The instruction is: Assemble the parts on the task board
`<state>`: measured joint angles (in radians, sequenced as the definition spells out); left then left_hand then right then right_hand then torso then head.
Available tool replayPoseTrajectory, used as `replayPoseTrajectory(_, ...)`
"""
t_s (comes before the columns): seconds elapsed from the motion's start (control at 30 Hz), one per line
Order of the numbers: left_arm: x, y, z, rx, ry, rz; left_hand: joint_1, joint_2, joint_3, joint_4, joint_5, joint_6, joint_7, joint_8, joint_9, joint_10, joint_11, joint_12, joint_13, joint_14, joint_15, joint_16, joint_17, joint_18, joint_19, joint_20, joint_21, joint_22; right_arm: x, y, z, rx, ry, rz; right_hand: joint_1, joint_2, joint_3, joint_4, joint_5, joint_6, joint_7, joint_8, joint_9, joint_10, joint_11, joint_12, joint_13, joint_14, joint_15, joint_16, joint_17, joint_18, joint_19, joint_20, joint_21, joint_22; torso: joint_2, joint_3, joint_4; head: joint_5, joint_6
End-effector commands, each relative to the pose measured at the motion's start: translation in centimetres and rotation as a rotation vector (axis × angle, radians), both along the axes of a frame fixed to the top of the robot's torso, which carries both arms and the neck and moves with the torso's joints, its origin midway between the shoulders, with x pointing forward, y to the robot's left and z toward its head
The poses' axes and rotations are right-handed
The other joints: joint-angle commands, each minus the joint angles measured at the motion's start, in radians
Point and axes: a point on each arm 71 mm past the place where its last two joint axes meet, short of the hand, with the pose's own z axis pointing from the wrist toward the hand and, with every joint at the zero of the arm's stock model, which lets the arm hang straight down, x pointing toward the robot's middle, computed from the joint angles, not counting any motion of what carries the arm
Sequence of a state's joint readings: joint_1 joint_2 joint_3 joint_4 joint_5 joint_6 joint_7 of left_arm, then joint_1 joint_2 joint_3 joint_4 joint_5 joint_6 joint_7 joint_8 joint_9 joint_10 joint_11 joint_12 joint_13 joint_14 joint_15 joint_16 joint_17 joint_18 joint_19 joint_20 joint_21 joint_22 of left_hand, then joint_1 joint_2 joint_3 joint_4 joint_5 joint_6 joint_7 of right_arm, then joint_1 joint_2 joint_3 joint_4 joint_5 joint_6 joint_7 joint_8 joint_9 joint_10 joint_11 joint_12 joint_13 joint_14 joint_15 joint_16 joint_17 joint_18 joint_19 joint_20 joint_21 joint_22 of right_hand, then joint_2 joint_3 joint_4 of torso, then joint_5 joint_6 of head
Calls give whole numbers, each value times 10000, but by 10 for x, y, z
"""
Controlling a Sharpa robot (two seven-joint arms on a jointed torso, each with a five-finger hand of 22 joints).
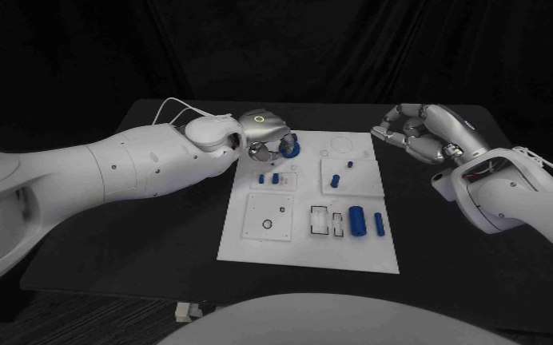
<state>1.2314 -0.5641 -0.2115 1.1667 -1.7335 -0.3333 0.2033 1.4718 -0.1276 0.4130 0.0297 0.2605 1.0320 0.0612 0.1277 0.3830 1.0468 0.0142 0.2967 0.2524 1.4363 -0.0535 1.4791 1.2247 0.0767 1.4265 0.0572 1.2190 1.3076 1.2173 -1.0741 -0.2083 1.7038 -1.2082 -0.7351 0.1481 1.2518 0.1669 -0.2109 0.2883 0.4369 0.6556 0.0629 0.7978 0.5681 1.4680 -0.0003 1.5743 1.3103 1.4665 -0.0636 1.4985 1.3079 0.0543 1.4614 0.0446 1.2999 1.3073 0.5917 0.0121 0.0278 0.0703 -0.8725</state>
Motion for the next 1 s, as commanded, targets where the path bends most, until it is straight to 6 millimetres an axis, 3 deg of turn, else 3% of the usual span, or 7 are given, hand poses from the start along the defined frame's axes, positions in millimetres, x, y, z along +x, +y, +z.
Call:
replayPoseTrajectory(0.03,-1,3,3,20,10,15,-90,-63,73,2,-82,-67,13,-86,-18,20,8,-88,-29,-112,21,-77,-92,-22,-85,-2,-94,1644,0,-1,-2,-69,99,-34,95,16,-58,19,56,63,18,22,-9,1028,-80,-35,2605,767,-85,-45,1238,89,10,-60,-33,1789,-13,6,-2,-16,-2)
replayPoseTrajectory(0.27,-1,11,3,225,215,115,-122,-98,107,21,-250,-82,16,-167,-48,13,11,-249,-86,-182,32,-128,-225,-3,-148,9,-216,1614,-1,-1,-6,-98,218,-47,101,18,-60,17,55,68,17,20,-15,1028,-82,-35,2605,766,-87,-46,1235,93,4,-61,-51,1784,-21,14,-6,52,-2)
replayPoseTrajectory(0.53,1,18,0,512,488,333,-203,-119,110,86,-473,-60,-1,-224,-64,24,3,-389,-128,-209,28,-148,-287,1,-167,20,-257,1608,-2,-1,-11,-126,344,-41,91,27,-67,26,46,74,19,17,-23,1028,-83,-35,2605,763,-88,-55,1219,99,-6,-62,-77,1776,18,-5,1,38,-2)
replayPoseTrajectory(1.0,1,21,-5,654,635,538,-232,-124,106,111,-542,-48,3,-238,-67,29,4,-430,-139,-229,29,-161,-333,6,-179,24,-288,1600,-2,-2,-12,-142,396,-56,90,34,-73,26,41,79,17,14,-33,1028,-83,-35,2605,761,-89,-60,1210,101,-10,-63,-90,1773,12,5,-8,49,-2)
